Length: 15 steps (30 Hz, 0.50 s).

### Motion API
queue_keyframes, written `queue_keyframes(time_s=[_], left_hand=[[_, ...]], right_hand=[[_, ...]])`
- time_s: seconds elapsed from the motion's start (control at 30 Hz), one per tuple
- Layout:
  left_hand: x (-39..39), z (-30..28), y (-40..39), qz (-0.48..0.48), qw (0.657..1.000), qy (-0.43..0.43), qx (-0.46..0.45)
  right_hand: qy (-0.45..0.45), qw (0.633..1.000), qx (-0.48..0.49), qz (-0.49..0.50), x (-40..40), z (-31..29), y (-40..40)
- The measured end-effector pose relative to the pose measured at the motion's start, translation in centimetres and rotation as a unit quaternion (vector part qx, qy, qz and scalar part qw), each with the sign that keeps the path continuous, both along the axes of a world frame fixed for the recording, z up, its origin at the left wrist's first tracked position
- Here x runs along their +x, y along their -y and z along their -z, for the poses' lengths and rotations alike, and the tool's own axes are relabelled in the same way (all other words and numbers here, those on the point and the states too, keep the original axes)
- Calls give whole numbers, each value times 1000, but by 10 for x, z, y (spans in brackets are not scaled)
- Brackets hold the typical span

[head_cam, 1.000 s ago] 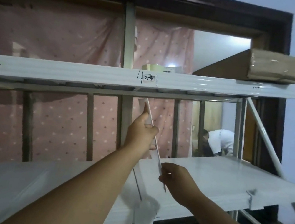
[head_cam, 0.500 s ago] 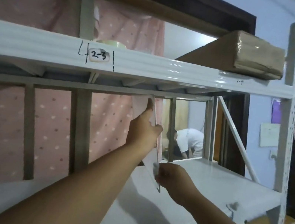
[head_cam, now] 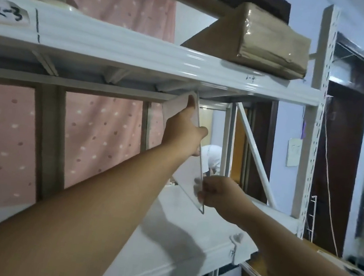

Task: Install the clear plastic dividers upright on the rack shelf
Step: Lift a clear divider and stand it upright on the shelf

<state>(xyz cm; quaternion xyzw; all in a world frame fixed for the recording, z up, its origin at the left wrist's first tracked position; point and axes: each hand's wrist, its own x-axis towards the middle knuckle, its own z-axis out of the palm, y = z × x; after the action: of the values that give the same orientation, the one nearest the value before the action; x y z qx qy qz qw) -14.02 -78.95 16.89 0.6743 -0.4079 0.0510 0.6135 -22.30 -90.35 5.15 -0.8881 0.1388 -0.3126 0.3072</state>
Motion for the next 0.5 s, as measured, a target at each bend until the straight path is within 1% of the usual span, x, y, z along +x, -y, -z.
queue_keyframes(time_s=[0.27,0.4,0.5], left_hand=[[-62,-1,60,-11,1000,3,10],[-79,7,88,-29,999,-4,15],[-88,15,101,-36,999,-5,25]], right_hand=[[-16,999,-19,-24,-65,-5,60],[-15,999,-1,-45,-83,4,84],[-17,997,35,-63,-87,16,100]])
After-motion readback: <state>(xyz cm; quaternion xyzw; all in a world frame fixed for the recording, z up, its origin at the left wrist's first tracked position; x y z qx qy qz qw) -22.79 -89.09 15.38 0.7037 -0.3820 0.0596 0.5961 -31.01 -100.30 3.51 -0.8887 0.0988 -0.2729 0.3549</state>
